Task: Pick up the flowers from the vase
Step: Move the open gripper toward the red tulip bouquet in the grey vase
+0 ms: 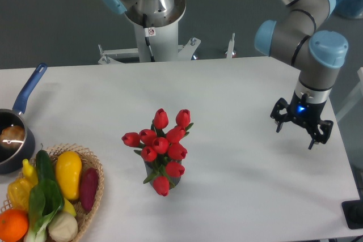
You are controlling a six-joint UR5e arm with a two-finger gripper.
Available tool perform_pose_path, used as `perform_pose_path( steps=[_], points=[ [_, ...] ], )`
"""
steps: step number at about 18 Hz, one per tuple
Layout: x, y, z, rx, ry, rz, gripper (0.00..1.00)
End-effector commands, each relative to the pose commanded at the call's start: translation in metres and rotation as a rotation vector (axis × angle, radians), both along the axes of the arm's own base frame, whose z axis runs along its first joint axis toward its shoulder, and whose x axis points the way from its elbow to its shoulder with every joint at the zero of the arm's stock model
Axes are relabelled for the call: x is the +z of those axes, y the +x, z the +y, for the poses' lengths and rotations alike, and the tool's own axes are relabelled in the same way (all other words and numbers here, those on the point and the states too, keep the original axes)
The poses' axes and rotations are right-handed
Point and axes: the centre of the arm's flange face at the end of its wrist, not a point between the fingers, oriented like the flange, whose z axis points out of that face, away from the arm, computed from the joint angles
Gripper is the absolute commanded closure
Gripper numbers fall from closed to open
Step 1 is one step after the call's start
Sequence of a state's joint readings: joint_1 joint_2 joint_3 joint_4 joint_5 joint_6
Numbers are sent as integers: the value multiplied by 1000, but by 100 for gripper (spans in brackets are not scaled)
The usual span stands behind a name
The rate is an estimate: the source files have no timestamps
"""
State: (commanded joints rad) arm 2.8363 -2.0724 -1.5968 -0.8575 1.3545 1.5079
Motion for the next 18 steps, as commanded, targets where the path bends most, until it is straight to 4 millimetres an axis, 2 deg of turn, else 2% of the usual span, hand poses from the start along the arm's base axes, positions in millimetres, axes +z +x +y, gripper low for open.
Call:
perform_pose_path(
  steps=[3,8,12,14,15,18],
  points=[
    [-13,23,19,-38,-9,-28,0],
    [-39,56,31,-78,-28,-85,0],
    [-35,64,32,-85,34,-111,0],
    [-19,77,36,-98,123,-131,0],
    [-20,85,38,-105,160,-154,0],
    [-4,106,47,-128,275,-190,0]
  ],
)
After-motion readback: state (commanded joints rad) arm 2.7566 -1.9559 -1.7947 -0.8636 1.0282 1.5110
